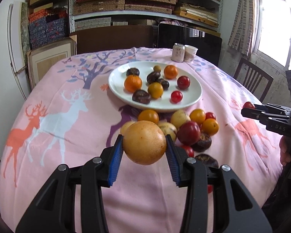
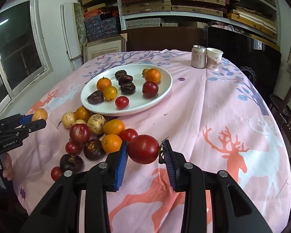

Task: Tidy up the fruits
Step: 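Place the yellow fruit on the plate with the left tool while the right tool places the tomato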

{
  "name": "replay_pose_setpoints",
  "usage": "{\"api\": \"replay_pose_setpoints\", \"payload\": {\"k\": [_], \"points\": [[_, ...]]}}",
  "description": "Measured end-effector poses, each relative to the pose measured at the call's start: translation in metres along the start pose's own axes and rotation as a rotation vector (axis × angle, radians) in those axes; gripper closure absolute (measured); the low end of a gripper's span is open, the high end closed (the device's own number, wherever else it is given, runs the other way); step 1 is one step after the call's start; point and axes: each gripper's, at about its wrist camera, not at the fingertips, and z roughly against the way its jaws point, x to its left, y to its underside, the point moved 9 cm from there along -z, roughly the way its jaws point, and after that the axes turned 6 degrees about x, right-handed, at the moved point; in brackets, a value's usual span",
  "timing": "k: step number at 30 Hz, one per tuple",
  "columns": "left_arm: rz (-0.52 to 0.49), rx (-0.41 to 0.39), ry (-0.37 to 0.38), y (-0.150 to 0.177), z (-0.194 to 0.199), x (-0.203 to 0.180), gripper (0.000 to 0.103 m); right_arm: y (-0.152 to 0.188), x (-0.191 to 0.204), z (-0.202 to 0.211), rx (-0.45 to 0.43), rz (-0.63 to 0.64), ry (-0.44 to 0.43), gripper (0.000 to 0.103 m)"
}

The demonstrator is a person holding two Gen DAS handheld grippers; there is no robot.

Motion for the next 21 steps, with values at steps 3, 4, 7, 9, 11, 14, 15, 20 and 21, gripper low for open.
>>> {"api": "replay_pose_setpoints", "payload": {"k": [3,4,7,9,11,14,15,20,21], "points": [[-0.014,-0.008,-0.007,-0.021,-0.006,0.002,0.061,-0.020,0.002,-0.002,-0.022,-0.005,-0.008,0.066],[-0.018,-0.012,-0.014,-0.032,-0.010,0.004,0.061,-0.030,0.003,-0.003,-0.033,-0.008,-0.014,0.066],[-0.013,-0.003,-0.017,-0.062,-0.030,0.010,0.061,-0.058,0.005,-0.011,-0.056,-0.008,-0.018,0.066],[-0.011,0.016,-0.016,-0.082,-0.047,0.011,0.061,-0.075,0.009,-0.019,-0.068,-0.001,-0.020,0.066],[-0.014,0.023,-0.017,-0.099,-0.063,0.009,0.061,-0.089,0.011,-0.034,-0.060,0.004,-0.013,0.066],[-0.014,0.051,0.011,-0.117,-0.088,-0.002,0.061,-0.100,0.012,-0.059,-0.036,0.000,-0.011,0.066],[-0.017,0.061,0.019,-0.121,-0.096,-0.006,0.061,-0.104,0.011,-0.068,-0.030,0.000,-0.005,0.066],[0.000,0.118,0.018,-0.136,-0.141,-0.017,0.061,-0.110,0.020,-0.102,-0.004,0.025,-0.024,0.064],[0.008,0.126,0.019,-0.138,-0.147,-0.016,0.061,-0.110,0.021,-0.105,-0.008,0.031,-0.025,0.059]]}}
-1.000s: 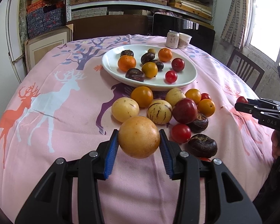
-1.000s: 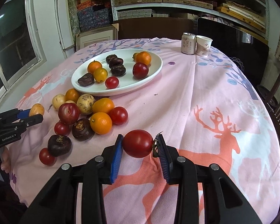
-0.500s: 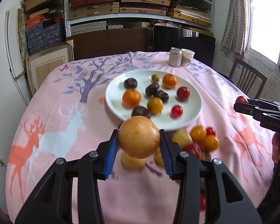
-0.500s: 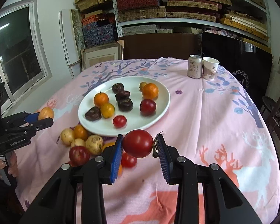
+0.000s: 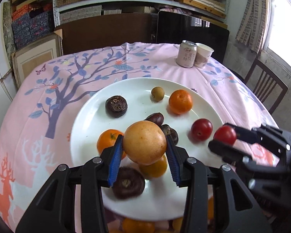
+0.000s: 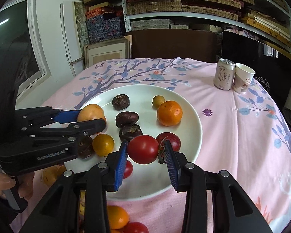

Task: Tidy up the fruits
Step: 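Place the yellow fruit on the plate with the left tool while the right tool places the tomato, then grasp a red tomato with the left tool while the right tool grasps a dark purple fruit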

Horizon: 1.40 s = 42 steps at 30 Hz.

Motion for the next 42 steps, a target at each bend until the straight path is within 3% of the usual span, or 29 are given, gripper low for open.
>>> {"api": "replay_pose_setpoints", "payload": {"k": [1,3,5,10,16,23,27,29,30,35,42], "points": [[0.008,0.007,-0.003,-0.002,-0.004,0.000,0.059,0.000,0.000,-0.002,-0.005,0.003,0.001,0.049],[0.023,-0.007,-0.002,-0.004,-0.002,0.002,0.039,0.002,-0.002,0.002,-0.025,-0.005,0.006,0.047],[0.032,-0.040,-0.016,-0.004,0.009,0.006,0.032,0.005,-0.008,0.010,-0.039,-0.017,0.005,0.047],[0.053,-0.069,0.005,0.018,0.046,0.013,0.030,0.023,-0.020,0.038,-0.068,-0.064,-0.026,0.047],[-0.042,-0.045,0.004,0.091,0.079,-0.005,0.028,0.066,-0.037,0.053,-0.034,-0.151,-0.045,0.046],[-0.184,-0.010,0.018,0.177,0.104,-0.049,0.028,0.112,-0.031,0.086,-0.023,-0.104,0.045,0.046],[-0.216,0.021,0.019,0.205,0.100,-0.068,0.028,0.137,-0.033,0.096,0.007,-0.112,0.074,0.046],[-0.222,0.040,0.019,0.212,0.094,-0.074,0.034,0.145,-0.035,0.099,0.015,-0.118,0.081,0.046],[-0.222,0.056,0.025,0.216,0.090,-0.076,0.046,0.149,-0.035,0.101,0.018,-0.120,0.085,0.046],[-0.207,0.075,0.048,0.223,0.085,-0.080,0.076,0.159,-0.037,0.109,0.020,-0.121,0.104,0.046],[-0.191,0.076,0.065,0.231,0.092,-0.080,0.075,0.162,-0.032,0.111,0.018,-0.118,0.091,0.046]]}}
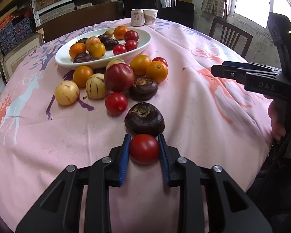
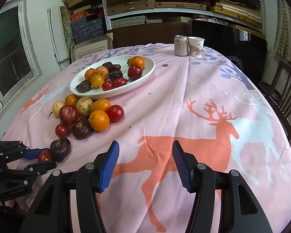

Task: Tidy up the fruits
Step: 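Grasp a red tomato with the left tool while the right tool grasps a dark purple fruit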

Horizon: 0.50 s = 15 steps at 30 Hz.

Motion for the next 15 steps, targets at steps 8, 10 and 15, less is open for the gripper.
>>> {"api": "replay_pose_setpoints", "payload": {"k": [8,10,15], "points": [[0.010,-0.003,-0.005,0.001,0.001,0.000,0.075,0.002,0.010,0.001,0.005,0.023,-0.009,0.046],[0.011,-0.005,-0.004,0.001,0.001,0.000,0.076,0.002,0.012,0.002,0.006,0.027,-0.010,0.046],[0.016,-0.017,-0.005,0.001,0.006,0.001,0.075,0.003,0.018,0.002,0.011,0.040,-0.018,0.046]]}}
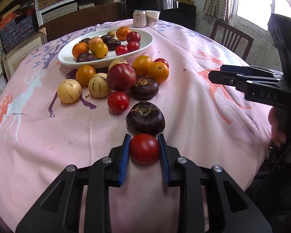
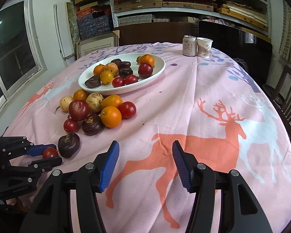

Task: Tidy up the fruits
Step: 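Grasp a red tomato with the left tool while the right tool grasps a dark purple fruit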

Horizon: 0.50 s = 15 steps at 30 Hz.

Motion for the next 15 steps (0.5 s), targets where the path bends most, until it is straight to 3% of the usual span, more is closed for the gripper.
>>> {"api": "replay_pose_setpoints", "payload": {"k": [8,15], "points": [[0.043,-0.045,-0.029,-0.003,0.018,0.017,0.075,0.000,0.023,0.002,0.007,0.037,-0.043,0.046],[0.118,-0.072,-0.075,0.003,0.033,0.051,0.076,0.005,0.086,-0.009,0.056,0.149,-0.161,0.046]]}}
